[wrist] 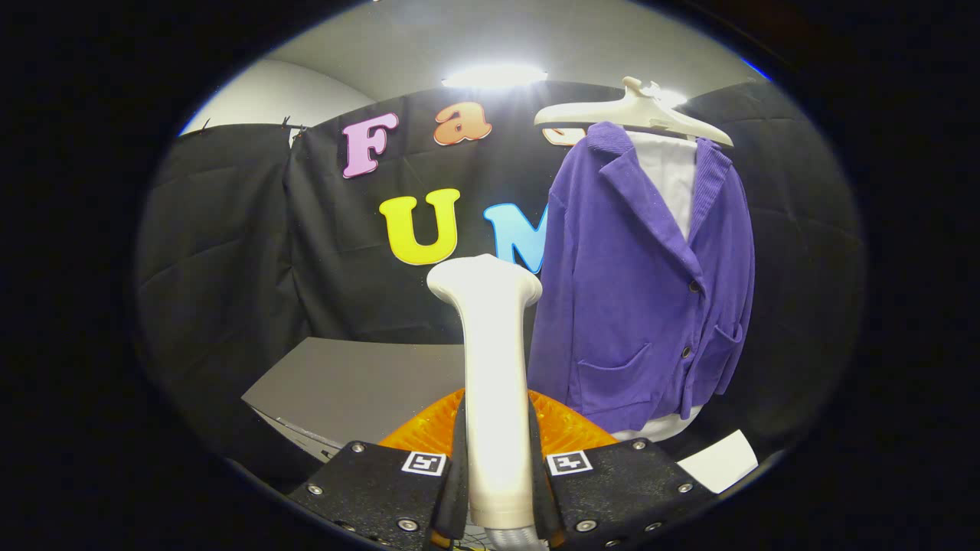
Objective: Iron the clothes twice with a garment steamer, once on the left side and once on the right side.
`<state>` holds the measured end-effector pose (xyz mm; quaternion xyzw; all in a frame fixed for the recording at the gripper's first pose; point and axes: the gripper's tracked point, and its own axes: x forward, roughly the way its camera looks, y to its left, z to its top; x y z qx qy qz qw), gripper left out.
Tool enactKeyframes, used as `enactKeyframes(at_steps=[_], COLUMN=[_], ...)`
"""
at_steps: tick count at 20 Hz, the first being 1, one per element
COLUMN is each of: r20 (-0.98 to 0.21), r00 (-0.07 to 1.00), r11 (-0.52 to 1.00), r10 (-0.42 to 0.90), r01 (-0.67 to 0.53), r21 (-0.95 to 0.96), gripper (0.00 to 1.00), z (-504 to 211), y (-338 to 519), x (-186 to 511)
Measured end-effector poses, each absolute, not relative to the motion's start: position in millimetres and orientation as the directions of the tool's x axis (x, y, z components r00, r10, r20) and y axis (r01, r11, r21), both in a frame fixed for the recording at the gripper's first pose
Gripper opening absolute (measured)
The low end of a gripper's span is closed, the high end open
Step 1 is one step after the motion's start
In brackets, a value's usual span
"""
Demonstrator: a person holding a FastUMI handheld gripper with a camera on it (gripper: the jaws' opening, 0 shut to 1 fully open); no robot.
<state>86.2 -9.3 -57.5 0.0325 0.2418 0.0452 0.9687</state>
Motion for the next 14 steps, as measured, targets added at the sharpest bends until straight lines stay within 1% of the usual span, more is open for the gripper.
enactKeyframes(at_steps=[8,10,14], r20=[-0.385,-0.374,-0.331], r00=[0.922,0.926,0.937], r11=[0.998,0.998,0.993], r10=[-0.022,-0.059,-0.11], r01=[0.042,0.068,0.117], r21=[0.044,0.01,0.001], gripper=[0.33,0.33,0.33], z=[-11.6,-2.8,18.6], y=[-76.2,-87.3,-105.8], x=[95.2,97.7,111.3])
